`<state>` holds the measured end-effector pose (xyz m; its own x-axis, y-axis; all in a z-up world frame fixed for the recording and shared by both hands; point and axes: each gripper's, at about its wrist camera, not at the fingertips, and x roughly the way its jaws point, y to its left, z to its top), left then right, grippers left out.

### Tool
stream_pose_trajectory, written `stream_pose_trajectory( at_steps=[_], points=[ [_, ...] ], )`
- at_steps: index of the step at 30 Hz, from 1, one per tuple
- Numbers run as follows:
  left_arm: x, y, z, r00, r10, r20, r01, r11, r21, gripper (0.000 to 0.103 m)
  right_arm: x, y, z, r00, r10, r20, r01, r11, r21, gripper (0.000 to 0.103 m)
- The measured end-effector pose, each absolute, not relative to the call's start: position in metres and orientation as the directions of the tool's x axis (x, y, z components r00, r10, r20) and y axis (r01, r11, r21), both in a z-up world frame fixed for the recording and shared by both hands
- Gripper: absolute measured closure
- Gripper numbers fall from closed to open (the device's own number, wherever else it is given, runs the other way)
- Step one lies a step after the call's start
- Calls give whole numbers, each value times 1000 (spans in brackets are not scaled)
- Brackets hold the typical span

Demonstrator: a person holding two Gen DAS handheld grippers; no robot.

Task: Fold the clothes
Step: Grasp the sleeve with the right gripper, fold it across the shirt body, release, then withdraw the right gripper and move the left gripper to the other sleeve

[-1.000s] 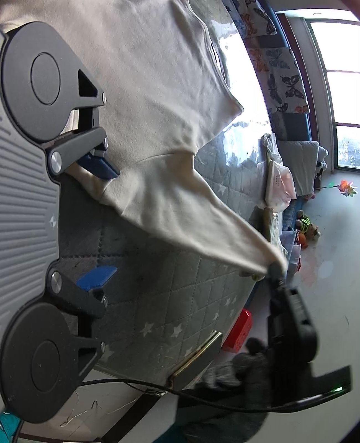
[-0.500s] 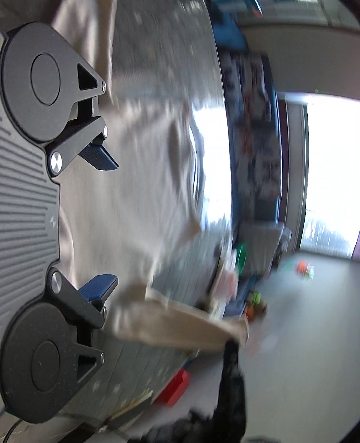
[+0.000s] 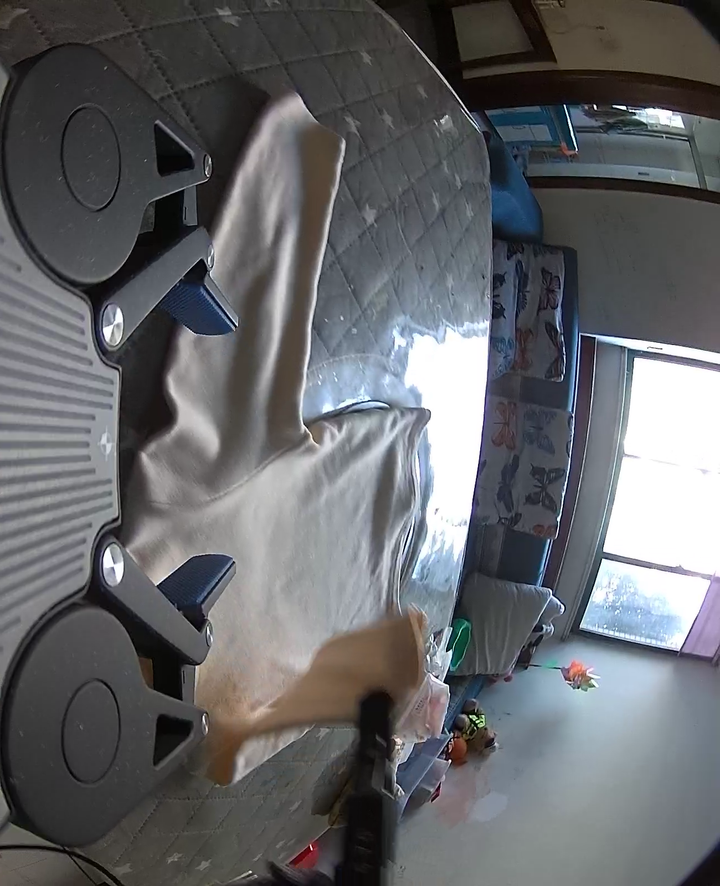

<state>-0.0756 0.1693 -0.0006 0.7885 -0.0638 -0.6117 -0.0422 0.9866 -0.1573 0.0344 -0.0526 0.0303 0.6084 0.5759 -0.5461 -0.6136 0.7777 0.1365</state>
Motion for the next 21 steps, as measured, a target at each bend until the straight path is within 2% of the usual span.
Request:
stream_pose_trajectory(
  at_steps=[10,13,17,19,21],
  points=[
    [-69,163,-1,787,-58,-614,-53,985,-162,11,32,-15,-22,490,593,-639,-673,723,155,94],
    [-65,159,0,786,-59,-616,-53,985,-162,11,32,-15,-29,459,609,-646,-681,709,184,88],
    [-59,153,2,783,-65,-619,-47,986,-162,11,29,-16,-30,441,620,-649,-698,692,186,86],
    [-57,151,2,783,-70,-618,-39,986,-161,11,28,-22,-26,445,622,-644,-698,692,185,80],
    [-55,149,2,782,-77,-618,-30,987,-161,11,27,-32,-21,459,615,-641,-691,701,177,79]
  ],
)
